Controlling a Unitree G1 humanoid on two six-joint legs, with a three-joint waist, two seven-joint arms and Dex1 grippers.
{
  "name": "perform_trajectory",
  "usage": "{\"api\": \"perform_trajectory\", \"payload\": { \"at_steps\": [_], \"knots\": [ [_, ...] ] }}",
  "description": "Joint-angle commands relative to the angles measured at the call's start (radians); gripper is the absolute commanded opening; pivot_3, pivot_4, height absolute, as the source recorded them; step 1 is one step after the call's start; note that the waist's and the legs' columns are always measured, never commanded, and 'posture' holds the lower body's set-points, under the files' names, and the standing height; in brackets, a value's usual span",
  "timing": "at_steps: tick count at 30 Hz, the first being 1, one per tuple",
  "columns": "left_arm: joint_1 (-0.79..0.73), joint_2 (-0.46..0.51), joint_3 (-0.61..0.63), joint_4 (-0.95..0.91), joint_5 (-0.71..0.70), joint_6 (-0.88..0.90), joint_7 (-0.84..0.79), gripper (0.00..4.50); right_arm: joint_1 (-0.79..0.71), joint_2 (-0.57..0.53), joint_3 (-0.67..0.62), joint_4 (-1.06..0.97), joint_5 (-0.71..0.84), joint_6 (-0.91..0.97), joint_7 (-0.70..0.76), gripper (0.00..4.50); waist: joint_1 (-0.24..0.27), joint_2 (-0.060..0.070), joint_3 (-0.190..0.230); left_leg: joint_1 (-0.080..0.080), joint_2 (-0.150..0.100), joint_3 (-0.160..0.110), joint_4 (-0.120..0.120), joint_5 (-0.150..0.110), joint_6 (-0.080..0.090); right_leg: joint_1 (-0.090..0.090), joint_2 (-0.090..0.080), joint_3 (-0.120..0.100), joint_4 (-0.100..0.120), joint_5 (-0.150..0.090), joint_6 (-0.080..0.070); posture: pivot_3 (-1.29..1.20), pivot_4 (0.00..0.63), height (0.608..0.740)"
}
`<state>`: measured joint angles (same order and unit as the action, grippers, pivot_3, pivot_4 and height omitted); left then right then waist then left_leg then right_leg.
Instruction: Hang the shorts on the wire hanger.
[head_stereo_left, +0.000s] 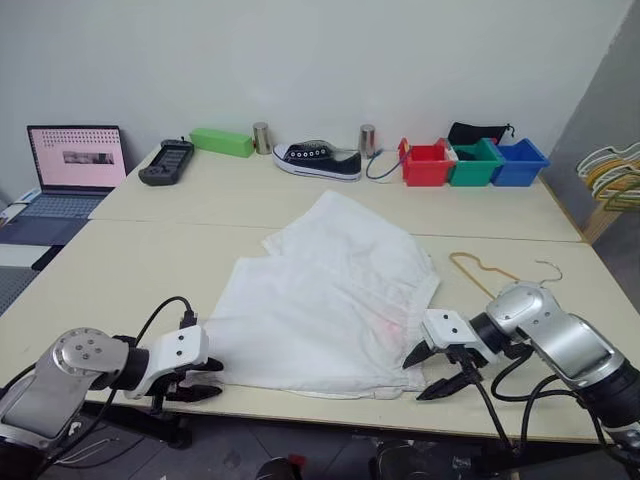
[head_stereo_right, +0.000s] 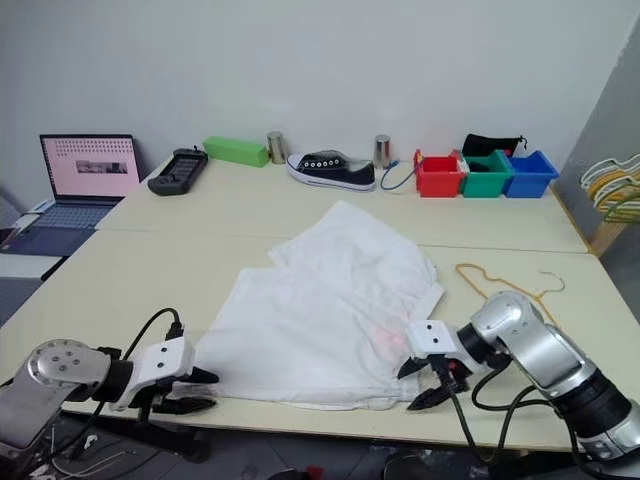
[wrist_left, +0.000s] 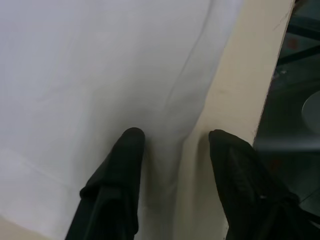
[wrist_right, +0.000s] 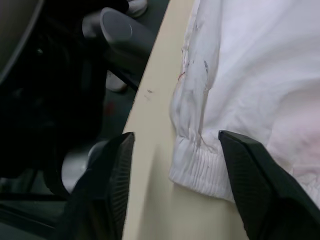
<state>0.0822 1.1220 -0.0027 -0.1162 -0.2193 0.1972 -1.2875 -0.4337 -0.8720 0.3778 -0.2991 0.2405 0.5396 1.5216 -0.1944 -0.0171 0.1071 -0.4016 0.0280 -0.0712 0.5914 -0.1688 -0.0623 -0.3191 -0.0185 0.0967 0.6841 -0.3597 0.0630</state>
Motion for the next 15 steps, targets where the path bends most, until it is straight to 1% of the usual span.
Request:
{"api": "perform_trajectory", "payload": {
  "at_steps": [1,2,3,4,5,6,7,8,10,11,14,15],
  "knots": [
    [-0.012,0.075,0.111,-0.175,-0.148,0.134,-0.073,3.16,-0.079,-0.031,-0.122,-0.074,0.121,0.140,-0.015,3.88,-0.001,-0.001,0.001,0.000,0.000,0.000,0.000,0.000,0.000,0.000,0.000,0.000,0.000,0.000,0.000,-0.16,0.046,0.740],
    [-0.021,0.085,0.127,-0.216,-0.194,0.182,-0.085,3.41,-0.091,-0.035,-0.142,-0.073,0.137,0.167,-0.034,4.15,-0.001,-0.001,0.001,0.000,0.001,0.000,0.000,-0.001,-0.001,0.000,0.000,0.000,-0.001,0.000,0.000,-0.17,0.048,0.740],
    [-0.050,0.084,0.139,-0.255,-0.253,0.240,-0.085,3.57,-0.100,-0.038,-0.162,-0.064,0.144,0.189,-0.057,4.38,-0.001,-0.001,0.001,0.000,0.001,0.000,0.000,-0.001,-0.001,0.000,0.000,0.000,-0.002,0.000,0.000,-0.17,0.048,0.740],
    [-0.083,0.079,0.145,-0.286,-0.305,0.294,-0.077,3.88,-0.105,-0.039,-0.180,-0.052,0.146,0.204,-0.080,4.50,0.000,-0.001,0.001,0.000,0.001,0.001,0.000,-0.001,-0.002,0.000,0.000,0.000,-0.002,0.000,0.000,-0.18,0.048,0.740],
    [-0.135,0.059,0.138,-0.308,-0.349,0.341,-0.056,4.13,-0.109,-0.040,-0.198,-0.030,0.140,0.218,-0.111,4.50,0.000,-0.002,0.001,0.000,0.000,0.001,0.000,-0.002,-0.003,0.001,0.000,0.000,-0.003,0.000,0.000,-0.18,0.048,0.740],
    [-0.216,0.006,0.114,-0.321,-0.375,0.377,-0.001,4.35,-0.109,-0.042,-0.217,0.010,0.113,0.208,-0.154,4.50,0.002,-0.002,0.001,-0.001,0.000,0.001,0.000,-0.002,-0.003,0.000,0.000,0.000,-0.003,0.000,0.000,-0.20,0.050,0.740],
    [-0.314,-0.078,0.076,-0.317,-0.373,0.406,0.086,4.48,-0.108,-0.048,-0.235,0.064,0.077,0.193,-0.203,4.50,0.005,-0.001,0.002,-0.001,0.000,0.001,0.000,-0.002,-0.003,0.000,0.000,-0.001,-0.003,0.000,0.000,-0.20,0.050,0.740],
    [-0.383,-0.138,0.050,-0.314,-0.368,0.431,0.149,4.48,-0.108,-0.055,-0.244,0.101,0.055,0.180,-0.236,4.50,0.009,0.000,0.002,-0.001,-0.001,0.001,0.000,-0.002,-0.003,0.001,0.000,-0.001,-0.003,-0.001,0.000,-0.21,0.051,0.740],
    [-0.470,-0.228,0.005,-0.308,-0.341,0.459,0.224,4.48,-0.104,-0.073,-0.257,0.178,0.007,0.152,-0.299,4.50,0.007,-0.001,0.002,-0.004,-0.002,0.006,0.003,-0.001,-0.002,0.001,0.001,-0.001,-0.003,0.000,0.004,-0.22,0.052,0.740],
    [-0.505,-0.279,-0.033,-0.298,-0.301,0.447,0.265,4.48,-0.103,-0.082,-0.261,0.219,-0.021,0.136,-0.333,4.50,0.001,-0.001,0.002,-0.007,-0.002,0.008,0.004,-0.001,-0.002,0.001,0.002,0.000,-0.004,0.001,0.006,-0.23,0.053,0.740],
    [-0.566,-0.380,-0.140,-0.264,-0.188,0.387,0.342,4.48,-0.101,-0.105,-0.259,0.322,-0.102,0.075,-0.425,4.50,-0.006,-0.001,0.002,-0.015,-0.002,0.011,0.008,-0.001,-0.002,-0.002,0.002,0.002,-0.003,0.002,0.007,-0.25,0.049,0.740],
    [-0.584,-0.429,-0.184,-0.238,-0.152,0.356,0.361,4.48,-0.107,-0.120,-0.273,0.376,-0.124,0.088,-0.463,4.50,-0.018,0.000,0.002,-0.015,-0.002,0.011,0.008,-0.002,-0.002,-0.002,0.002,0.002,-0.004,0.002,0.006,-0.27,0.046,0.740]
  ]
}}
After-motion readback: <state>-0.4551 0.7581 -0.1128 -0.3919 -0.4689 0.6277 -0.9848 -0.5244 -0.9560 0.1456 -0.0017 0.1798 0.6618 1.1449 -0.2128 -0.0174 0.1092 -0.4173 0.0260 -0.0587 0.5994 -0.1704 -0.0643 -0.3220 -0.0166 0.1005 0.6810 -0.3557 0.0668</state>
